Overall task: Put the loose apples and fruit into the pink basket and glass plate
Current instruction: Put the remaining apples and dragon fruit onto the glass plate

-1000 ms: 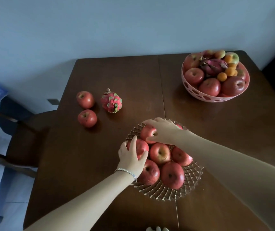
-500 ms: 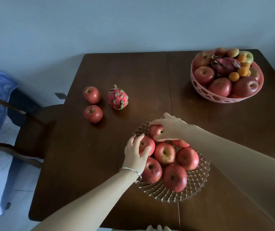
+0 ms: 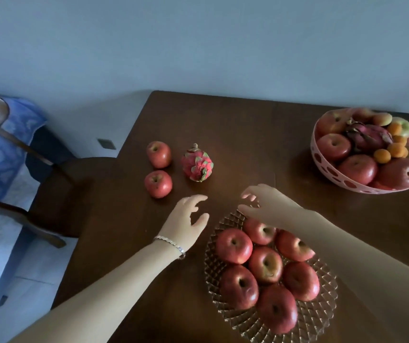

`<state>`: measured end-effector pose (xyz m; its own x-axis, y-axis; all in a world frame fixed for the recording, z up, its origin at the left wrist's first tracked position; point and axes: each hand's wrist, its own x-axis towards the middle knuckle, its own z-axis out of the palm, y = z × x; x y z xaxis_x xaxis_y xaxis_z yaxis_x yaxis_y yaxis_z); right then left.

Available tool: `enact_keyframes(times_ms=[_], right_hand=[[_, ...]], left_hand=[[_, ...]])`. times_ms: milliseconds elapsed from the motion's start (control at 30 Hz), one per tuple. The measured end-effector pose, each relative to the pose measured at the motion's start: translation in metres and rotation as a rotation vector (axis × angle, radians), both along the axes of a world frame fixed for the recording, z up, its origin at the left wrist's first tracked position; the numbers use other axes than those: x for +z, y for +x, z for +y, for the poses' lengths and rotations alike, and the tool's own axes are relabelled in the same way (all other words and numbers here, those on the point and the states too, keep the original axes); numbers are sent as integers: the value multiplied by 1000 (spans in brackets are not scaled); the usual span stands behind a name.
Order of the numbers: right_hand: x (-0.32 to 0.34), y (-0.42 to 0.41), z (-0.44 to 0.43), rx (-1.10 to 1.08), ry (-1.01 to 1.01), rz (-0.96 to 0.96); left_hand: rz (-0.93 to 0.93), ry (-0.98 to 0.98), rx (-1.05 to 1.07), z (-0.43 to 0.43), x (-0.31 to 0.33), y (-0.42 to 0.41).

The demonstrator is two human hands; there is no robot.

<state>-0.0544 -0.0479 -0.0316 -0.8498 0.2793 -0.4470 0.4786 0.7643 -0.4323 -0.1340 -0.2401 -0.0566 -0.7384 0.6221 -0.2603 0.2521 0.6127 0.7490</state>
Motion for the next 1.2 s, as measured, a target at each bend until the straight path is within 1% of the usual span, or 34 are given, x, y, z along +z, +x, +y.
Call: enact_keyframes(times_ms=[100,167,233,267,333,433,500,600,733,833,933,1100,1200], right_hand=[[17,-47,-21,102,-39,54],[22,-82,-39,142,-73,103],[18,-125,-56,156,-65,145],[15,-143,-63,165,-45,151],[3,-187,-77,152,-12,152],[-19,-236,-88,57,-18,141],[-41,-259,-90,-17,-18,76],[-68,-276,-90,-71,-48,-29],[-76,-271,-92,-170,-110,80],[-65,-248,-93,-284,-156,247],[-39,-210,-88,-403,-234,417],[7,-121,-64,-442,-368,520],[24,-62,-48,-452,-333,520]], left_hand=[[11,-48,190,-23,5,-56],[56,-117,255,-34,2,-89],[77,-153,272,-40,-5,-120],[79,-179,265,-40,-8,-129],[74,-302,195,-39,-18,-151],[54,-477,40,-30,-30,-163],[65,-501,-14,-26,-38,-169],[64,-474,-14,-26,-46,-174],[39,-455,-12,-27,-48,-174],[11,-469,-12,-24,-48,-174],[-25,-417,55,-22,-45,-166],[10,-420,96,-24,-29,-136],[15,-336,116,-22,-6,-101]])
